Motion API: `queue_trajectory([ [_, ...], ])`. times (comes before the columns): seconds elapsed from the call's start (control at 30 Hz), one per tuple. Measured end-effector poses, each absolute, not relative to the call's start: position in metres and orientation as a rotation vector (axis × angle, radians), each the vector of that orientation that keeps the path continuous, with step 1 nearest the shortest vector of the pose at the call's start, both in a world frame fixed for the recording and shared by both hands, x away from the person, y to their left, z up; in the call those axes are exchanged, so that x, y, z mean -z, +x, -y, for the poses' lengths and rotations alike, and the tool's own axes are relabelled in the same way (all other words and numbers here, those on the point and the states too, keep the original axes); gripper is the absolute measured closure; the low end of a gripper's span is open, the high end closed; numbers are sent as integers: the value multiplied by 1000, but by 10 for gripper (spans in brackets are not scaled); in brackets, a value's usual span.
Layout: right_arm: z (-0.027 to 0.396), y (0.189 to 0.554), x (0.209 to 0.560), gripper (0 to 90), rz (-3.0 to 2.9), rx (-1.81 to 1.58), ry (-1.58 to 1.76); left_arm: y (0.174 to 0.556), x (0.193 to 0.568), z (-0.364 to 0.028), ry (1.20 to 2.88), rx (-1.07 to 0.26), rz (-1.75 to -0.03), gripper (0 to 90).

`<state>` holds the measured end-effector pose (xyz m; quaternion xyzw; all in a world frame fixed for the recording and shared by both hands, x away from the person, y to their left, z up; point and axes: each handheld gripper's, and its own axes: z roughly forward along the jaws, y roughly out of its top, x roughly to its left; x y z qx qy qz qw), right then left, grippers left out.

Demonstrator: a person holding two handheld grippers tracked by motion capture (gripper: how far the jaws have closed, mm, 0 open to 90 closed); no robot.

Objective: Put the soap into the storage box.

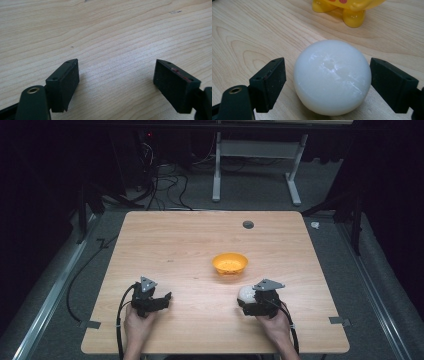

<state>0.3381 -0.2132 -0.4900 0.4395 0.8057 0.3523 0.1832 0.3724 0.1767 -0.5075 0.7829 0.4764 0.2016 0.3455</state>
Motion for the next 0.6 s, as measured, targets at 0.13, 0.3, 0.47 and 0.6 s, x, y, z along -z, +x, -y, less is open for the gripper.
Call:
queue_trajectory([
  [0.13,211,340,493,161,-2282,-980,1239,372,507,-177,2034,-524,-1237,212],
  [0.3,209,342,496,164,-2291,-961,1235,372,507,-177,2034,-524,-1237,212],
  [0.47,208,342,498,173,-2292,-942,1230,372,507,-177,2033,-523,-1238,212],
  [0.6,208,342,499,201,-2283,-926,1230,372,507,-177,2033,-523,-1238,212],
])
